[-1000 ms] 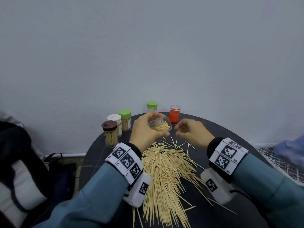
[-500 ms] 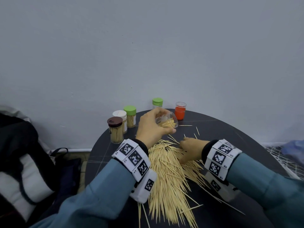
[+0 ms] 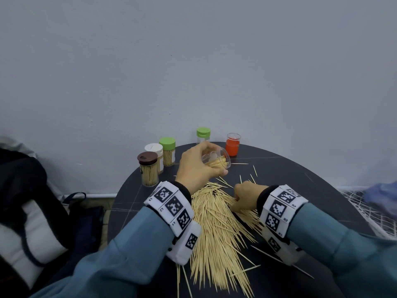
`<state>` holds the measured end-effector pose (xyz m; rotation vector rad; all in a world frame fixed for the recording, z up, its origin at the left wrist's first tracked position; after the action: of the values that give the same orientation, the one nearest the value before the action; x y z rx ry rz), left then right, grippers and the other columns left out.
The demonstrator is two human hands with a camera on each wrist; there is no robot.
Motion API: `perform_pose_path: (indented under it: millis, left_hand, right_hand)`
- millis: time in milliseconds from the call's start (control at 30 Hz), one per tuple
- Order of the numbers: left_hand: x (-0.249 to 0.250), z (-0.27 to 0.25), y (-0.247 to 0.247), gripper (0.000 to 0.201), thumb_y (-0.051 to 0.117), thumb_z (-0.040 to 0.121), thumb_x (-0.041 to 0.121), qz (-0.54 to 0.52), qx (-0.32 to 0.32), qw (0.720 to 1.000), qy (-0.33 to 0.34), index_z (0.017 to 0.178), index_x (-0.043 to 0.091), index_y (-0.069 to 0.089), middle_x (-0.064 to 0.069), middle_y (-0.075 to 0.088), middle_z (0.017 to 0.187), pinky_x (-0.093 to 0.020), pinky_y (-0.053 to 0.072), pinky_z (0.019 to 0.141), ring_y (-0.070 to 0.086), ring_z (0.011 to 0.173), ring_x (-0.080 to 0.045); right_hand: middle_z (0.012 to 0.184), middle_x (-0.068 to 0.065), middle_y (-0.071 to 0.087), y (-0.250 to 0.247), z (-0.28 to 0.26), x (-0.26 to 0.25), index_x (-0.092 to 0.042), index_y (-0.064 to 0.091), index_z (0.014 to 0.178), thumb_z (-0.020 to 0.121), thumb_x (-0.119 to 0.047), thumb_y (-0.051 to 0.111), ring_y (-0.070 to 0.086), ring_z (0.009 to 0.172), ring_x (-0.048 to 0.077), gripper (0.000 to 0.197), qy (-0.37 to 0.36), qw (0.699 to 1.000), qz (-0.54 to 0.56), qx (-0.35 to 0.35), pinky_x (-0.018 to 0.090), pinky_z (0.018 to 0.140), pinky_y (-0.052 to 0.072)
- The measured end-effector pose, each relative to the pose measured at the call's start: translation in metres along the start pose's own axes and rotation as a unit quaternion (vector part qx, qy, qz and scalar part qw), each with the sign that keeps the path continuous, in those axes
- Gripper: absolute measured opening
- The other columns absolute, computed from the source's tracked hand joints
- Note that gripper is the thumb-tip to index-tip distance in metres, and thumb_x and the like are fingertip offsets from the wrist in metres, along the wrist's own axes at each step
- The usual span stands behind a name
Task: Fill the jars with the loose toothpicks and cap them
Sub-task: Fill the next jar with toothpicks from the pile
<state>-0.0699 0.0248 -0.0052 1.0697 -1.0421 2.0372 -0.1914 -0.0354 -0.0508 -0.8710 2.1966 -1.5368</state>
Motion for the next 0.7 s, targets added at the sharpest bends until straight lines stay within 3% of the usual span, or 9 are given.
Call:
perform_pose_path:
  millis: [367,533,700]
  left_hand:
    - [0.002,0.000,0.000,0.049,0.087,0.061,0.015,0.007,-0.004,1.000,0.003,0.103,0.025,0.064,0.007,0.065,0.113,-0.021,0.040,0.089,0.057,0.110,-0.008]
    - [0.001,0.000,-0.001,0.049,0.087,0.061,0.016,0.009,-0.005,1.000,0.004,0.104,0.024,0.065,0.007,0.065,0.113,-0.021,0.039,0.089,0.057,0.111,-0.007]
    - [0.000,0.000,0.000,0.049,0.087,0.060,0.016,0.006,-0.007,1.000,0.007,0.103,0.026,0.064,0.008,0.065,0.113,-0.019,0.038,0.088,0.057,0.111,-0.007]
  right_hand:
    - [0.126,0.016,0.054,0.004,0.010,-0.006,0.001,0.051,0.122,0.097,-0.027,0.042,0.055,0.113,0.028,0.038,0.008,1.000,0.018,-0.009,0.035,0.092,0.045]
    - [0.133,0.016,0.049,0.002,0.007,-0.001,0.000,0.043,0.130,0.101,-0.020,0.032,0.049,0.121,0.027,0.037,0.010,0.997,0.072,-0.018,0.031,0.096,0.039]
    - [0.116,0.018,0.059,-0.005,0.005,0.006,0.005,0.052,0.116,0.102,-0.014,0.030,0.054,0.092,0.023,0.032,-0.022,0.975,0.219,0.006,0.032,0.086,0.043]
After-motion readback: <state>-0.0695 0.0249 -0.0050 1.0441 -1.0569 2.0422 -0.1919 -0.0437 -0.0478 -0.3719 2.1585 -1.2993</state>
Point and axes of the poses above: each hand's wrist, its own z-axis towards the middle knuckle, its own y-axis out of the palm, x = y × z, the point moved 5 cm from there along z, towards the middle knuckle
